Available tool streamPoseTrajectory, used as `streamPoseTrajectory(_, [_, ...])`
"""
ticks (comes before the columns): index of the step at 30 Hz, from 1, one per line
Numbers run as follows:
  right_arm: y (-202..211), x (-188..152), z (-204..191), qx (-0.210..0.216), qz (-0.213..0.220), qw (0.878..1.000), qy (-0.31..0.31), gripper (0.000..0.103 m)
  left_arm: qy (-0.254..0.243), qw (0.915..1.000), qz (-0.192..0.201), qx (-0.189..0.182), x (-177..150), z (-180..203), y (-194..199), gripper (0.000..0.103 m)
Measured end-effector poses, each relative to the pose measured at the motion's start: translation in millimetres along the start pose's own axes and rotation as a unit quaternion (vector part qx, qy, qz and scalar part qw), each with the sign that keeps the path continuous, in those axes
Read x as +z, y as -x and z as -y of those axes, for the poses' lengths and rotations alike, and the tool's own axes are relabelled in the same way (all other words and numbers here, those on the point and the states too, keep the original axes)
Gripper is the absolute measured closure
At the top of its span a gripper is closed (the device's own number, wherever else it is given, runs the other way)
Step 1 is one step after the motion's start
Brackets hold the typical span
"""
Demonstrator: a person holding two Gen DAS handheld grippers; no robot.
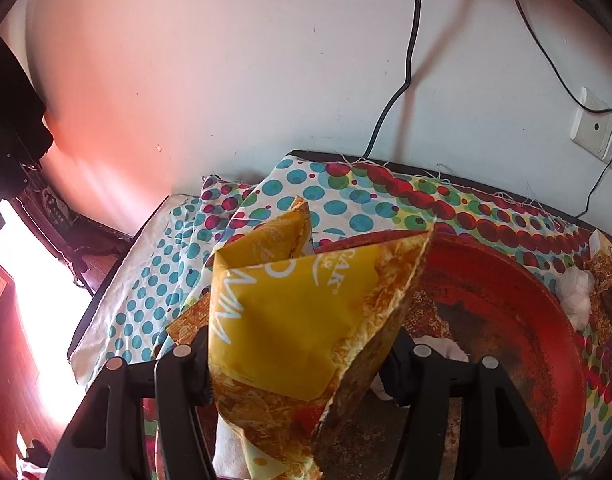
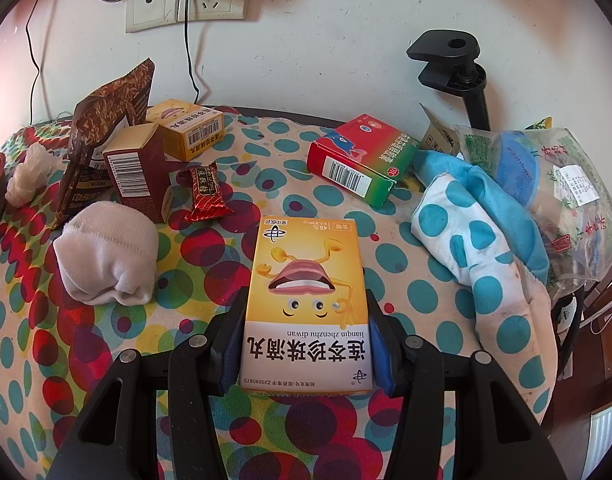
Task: Organize objects
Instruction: 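Lower the yellow chip bag into the red tray and open the left tool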
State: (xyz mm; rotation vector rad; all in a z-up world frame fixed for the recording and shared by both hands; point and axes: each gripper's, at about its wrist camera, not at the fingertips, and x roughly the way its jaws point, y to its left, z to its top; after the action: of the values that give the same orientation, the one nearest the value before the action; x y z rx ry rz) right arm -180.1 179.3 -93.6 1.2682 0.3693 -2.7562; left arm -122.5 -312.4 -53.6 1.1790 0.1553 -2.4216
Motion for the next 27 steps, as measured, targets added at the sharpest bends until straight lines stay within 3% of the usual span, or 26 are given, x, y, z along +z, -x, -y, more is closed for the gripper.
streamPoseTrajectory(7, [0, -2, -4, -0.002, 0.0, 1.0, 0.0, 0.054, 0.008, 0.9999, 0.009, 0.011, -3, 2, -4, 0.036])
streamPoseTrajectory(8, [-1, 1, 12, -0.002, 0.0, 1.0, 0.0, 0.054, 0.012, 0.9999, 0.007, 0.008, -3, 2, -5, 0.034])
streamPoseTrajectory(16, [-2, -1, 4, -0.003, 0.0, 1.0, 0.001, 0.054, 0.015, 0.9998, 0.01, -0.008, -5, 6, -1, 0.025])
streamPoseTrajectory(27, [0, -3, -6, -0.005, 0.001, 1.0, 0.002, 0.054, 0.009, 0.9969, 0.045, -0.065, 1, 25, 35, 0.023])
